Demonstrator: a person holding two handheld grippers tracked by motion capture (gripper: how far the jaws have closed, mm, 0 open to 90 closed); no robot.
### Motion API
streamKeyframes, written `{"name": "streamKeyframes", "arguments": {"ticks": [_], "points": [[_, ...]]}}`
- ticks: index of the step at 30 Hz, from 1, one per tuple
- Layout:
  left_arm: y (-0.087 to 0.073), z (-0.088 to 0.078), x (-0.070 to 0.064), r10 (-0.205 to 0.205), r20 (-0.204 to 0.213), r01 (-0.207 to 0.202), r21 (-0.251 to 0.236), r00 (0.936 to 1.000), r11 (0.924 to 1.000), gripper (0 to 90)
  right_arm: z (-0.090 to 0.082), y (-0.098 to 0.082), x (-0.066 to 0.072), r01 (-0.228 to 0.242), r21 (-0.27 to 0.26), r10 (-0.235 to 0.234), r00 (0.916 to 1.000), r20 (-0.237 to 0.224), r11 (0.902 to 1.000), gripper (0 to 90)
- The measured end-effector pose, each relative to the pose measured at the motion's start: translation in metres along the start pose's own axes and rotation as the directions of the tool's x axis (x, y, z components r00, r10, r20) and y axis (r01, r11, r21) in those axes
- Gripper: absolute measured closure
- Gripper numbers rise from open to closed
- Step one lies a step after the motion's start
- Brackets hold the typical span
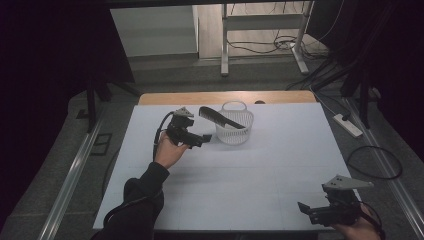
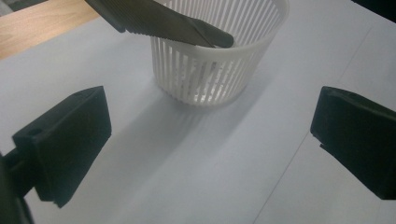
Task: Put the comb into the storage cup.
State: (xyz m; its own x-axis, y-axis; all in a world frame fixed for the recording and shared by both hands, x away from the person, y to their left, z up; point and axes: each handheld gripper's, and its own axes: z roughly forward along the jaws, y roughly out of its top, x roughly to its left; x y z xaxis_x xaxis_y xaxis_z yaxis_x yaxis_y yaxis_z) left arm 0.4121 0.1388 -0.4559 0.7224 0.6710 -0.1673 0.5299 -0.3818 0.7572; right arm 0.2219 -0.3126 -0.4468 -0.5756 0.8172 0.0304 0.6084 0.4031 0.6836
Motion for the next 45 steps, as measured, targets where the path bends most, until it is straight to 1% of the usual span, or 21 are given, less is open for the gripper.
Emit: {"name": "streamKeyframes", "arguments": {"ticks": [10, 19, 22, 28, 37, 45], "points": [[-0.003, -0.008, -0.002, -0.006, 0.005, 0.006, -0.008, 1.0, 1.0, 0.0, 0.0, 0.0, 0.0, -0.002, -0.003, 0.002, 0.9999, -0.011, 1.0, 0.2], [-0.008, -0.011, -0.006, -0.004, 0.005, 0.004, 0.001, 1.0, 1.0, 0.0, -0.001, 0.0, -0.001, -0.011, -0.016, 0.011, 0.9999, -0.009, 0.9998, 0.1], [-0.01, -0.013, -0.008, -0.009, 0.007, 0.009, -0.003, 0.9999, 1.0, 0.0, -0.002, 0.0, -0.001, -0.014, -0.018, 0.014, 0.9999, -0.007, 0.9997, 0.0], [-0.013, -0.016, -0.011, -0.005, 0.009, 0.005, -0.005, 0.9999, 1.0, 0.0, -0.002, 0.0, -0.001, -0.013, -0.02, 0.013, 0.9999, -0.007, 0.9997, 0.0], [-0.02, -0.025, -0.011, -0.012, 0.001, 0.012, -0.004, 0.9999, 0.9999, 0.0, -0.003, -0.001, -0.002, -0.019, -0.031, 0.019, 0.9998, -0.007, 0.9993, 0.0], [-0.026, -0.034, -0.012, -0.018, -0.004, 0.018, -0.012, 0.9998, 0.9998, 0.0, -0.003, -0.001, -0.001, -0.011, -0.031, 0.011, 0.9999, -0.008, 0.9994, 0.0]]}}
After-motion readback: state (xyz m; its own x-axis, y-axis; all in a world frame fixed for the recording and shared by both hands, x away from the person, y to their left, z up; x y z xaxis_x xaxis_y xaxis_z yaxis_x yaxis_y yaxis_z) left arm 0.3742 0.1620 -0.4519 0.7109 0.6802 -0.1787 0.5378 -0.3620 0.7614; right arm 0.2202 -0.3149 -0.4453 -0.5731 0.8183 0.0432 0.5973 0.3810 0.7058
